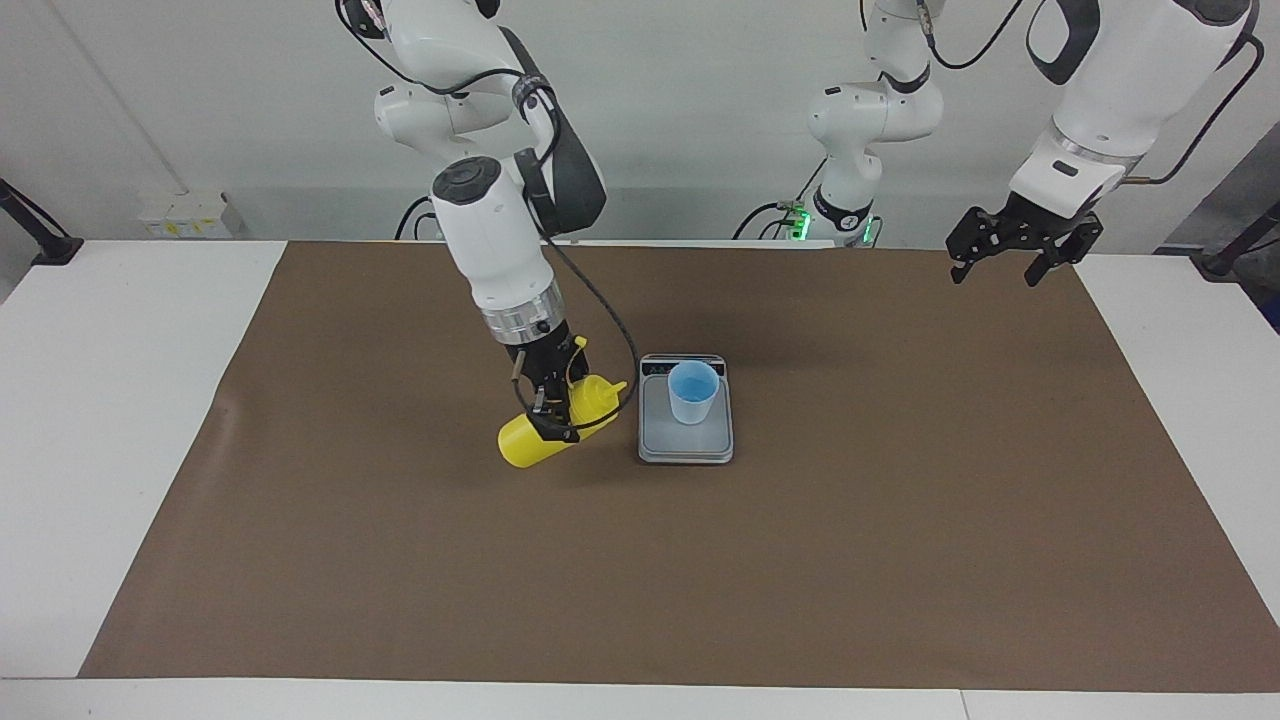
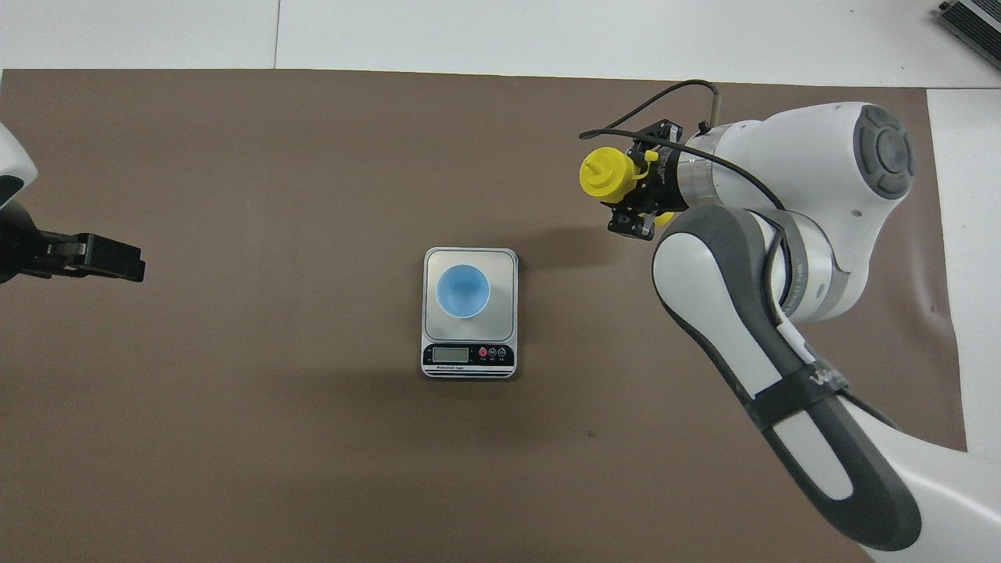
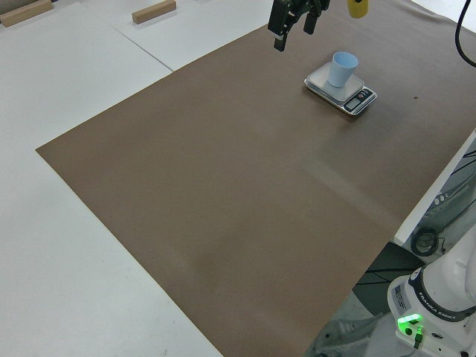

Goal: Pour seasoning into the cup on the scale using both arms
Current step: 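Turn the yellow bottle upright and carry it back with the right gripper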

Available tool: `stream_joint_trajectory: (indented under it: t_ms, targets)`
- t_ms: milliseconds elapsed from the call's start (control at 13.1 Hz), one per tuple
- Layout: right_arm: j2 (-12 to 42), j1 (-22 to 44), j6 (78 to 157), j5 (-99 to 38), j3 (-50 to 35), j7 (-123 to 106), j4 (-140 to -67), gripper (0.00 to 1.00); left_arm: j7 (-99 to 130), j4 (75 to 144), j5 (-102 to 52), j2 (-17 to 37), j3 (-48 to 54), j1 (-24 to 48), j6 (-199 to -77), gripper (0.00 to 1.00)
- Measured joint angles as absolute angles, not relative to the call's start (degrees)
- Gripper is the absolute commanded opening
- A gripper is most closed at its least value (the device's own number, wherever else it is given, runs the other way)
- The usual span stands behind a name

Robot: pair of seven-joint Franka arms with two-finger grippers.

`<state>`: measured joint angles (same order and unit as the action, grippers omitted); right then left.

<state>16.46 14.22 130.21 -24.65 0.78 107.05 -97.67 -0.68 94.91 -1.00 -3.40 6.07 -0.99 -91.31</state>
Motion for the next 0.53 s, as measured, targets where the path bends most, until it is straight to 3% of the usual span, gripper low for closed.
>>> stream_joint_trajectory:
  t_ms: [533]
  targets:
    - [16.4, 3.8, 119.3, -39.7, 0.9, 93.9, -98.3, 0.00, -0.7, 94.9, -1.0, -3.4, 6.1, -1.0, -91.3, 1.00]
